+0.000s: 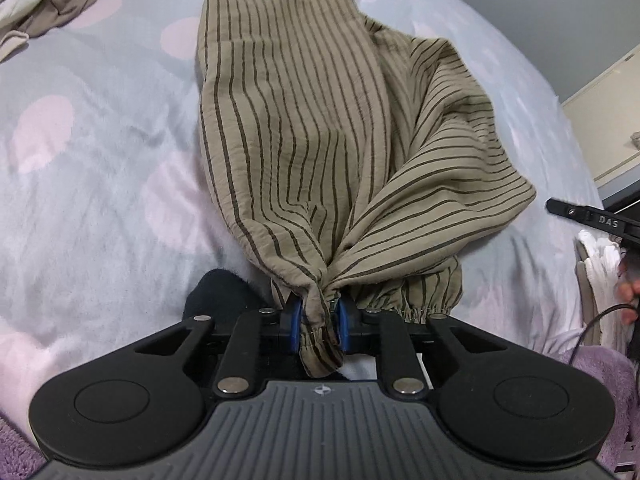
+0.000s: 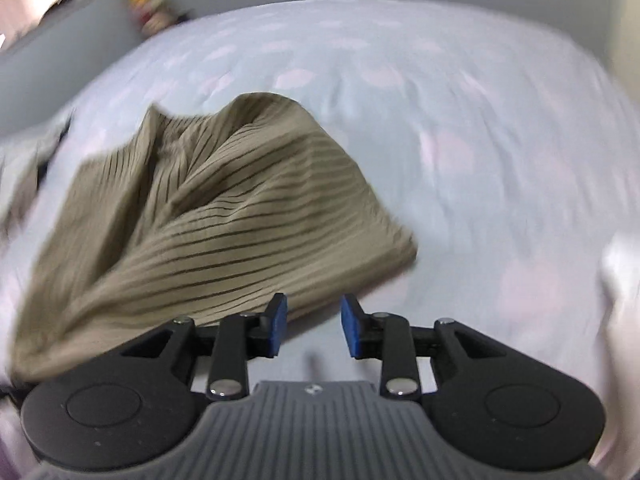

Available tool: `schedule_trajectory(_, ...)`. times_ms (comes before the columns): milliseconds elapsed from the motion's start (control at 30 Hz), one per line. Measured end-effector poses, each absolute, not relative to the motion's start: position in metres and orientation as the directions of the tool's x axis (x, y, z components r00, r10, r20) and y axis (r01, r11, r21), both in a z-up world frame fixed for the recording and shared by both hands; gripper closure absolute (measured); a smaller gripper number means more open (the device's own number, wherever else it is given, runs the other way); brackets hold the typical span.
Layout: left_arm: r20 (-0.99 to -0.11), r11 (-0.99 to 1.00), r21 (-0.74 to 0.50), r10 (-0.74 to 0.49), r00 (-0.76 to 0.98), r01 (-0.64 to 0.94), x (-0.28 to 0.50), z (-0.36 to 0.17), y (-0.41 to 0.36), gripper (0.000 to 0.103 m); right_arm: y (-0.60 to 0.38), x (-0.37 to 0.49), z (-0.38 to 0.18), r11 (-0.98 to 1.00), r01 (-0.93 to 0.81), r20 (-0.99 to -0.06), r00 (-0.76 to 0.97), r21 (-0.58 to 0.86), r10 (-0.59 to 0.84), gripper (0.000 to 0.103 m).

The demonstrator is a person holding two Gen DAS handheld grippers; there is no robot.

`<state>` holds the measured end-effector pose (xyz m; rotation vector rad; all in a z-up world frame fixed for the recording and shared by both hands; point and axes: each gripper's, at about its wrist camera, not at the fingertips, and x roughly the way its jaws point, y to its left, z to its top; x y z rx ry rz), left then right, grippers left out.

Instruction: Fold clothes

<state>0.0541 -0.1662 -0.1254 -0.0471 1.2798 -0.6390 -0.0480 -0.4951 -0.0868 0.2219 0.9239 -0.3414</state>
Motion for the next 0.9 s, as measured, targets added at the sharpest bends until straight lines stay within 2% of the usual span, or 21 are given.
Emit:
schedule_trajectory(100, -0.886, 0.833, -0.365, -0.448, 0.12, 0.415, 0.057, -0.127, -0.169, 0.087, -0.495, -0.039, -0.085, 0.98, 0.165, -0.818, 0.545, -0.113, -0.186, 0.068)
schedule_trajectory(233, -0.895, 0.839, -0.37, -0.437, 0.091, 0.399, 0.062, -0.13, -0.171, 0.087, -0.493, -0.031, -0.092, 0.953, -0.113, -0.837, 0.516, -0.279, -0.184, 0.065)
schedule_trajectory(367, -0.897, 0.844, -0.378, -0.436, 0.074, 0.381, 0.065, -0.132, -0.171, 0.087, -0.489, -0.025, -0.11, 0.86, -0.335, -0.861, 0.466, -0.385, -0.204, 0.056)
schedule_trajectory(467, -0.899, 0.847, -0.378, -0.433, 0.072, 0.373, 0.065, -0.132, -0.172, 0.087, -0.487, -0.02, -0.123, 0.752, -0.492, -0.874, 0.43, -0.438, -0.228, 0.044)
schedule_trajectory(533, -0.898, 0.849, -0.381, -0.434, 0.072, 0.367, 0.065, -0.131, -0.17, 0.087, -0.485, -0.017, -0.133, 0.673, -0.577, -0.876, 0.413, -0.463, -0.248, 0.044)
schedule_trajectory(633, -0.896, 0.849, -0.384, -0.437, 0.073, 0.364, 0.065, -0.13, -0.169, 0.087, -0.485, -0.009, -0.146, 0.611, -0.621, -0.867, 0.419, -0.491, -0.27, 0.049)
schedule_trajectory(700, -0.896, 0.847, -0.385, -0.439, 0.074, 0.366, 0.065, -0.129, -0.169, 0.087, -0.485, -0.003, -0.151, 0.586, -0.632, -0.859, 0.426, -0.507, -0.284, 0.064)
schedule_trajectory(733, -0.895, 0.847, -0.385, -0.44, 0.074, 0.367, 0.065, -0.129, -0.169, 0.087, -0.485, 0.0, -0.153, 0.575, -0.636, -0.855, 0.429, -0.515, -0.292, 0.067)
schedule_trajectory(800, -0.894, 0.845, -0.388, -0.442, 0.073, 0.369, 0.065, -0.128, -0.168, 0.087, -0.483, 0.007, -0.156, 0.552, -0.642, -0.846, 0.435, -0.532, -0.308, 0.083)
schedule_trajectory(833, -0.892, 0.843, -0.392, -0.446, 0.072, 0.368, 0.066, -0.128, -0.167, 0.087, -0.483, 0.011, -0.156, 0.546, -0.644, -0.843, 0.435, -0.536, -0.316, 0.086)
schedule_trajectory(900, -0.888, 0.84, -0.4, -0.454, 0.069, 0.367, 0.066, -0.128, -0.165, 0.087, -0.48, 0.016, -0.155, 0.536, -0.647, -0.84, 0.434, -0.542, -0.325, 0.1)
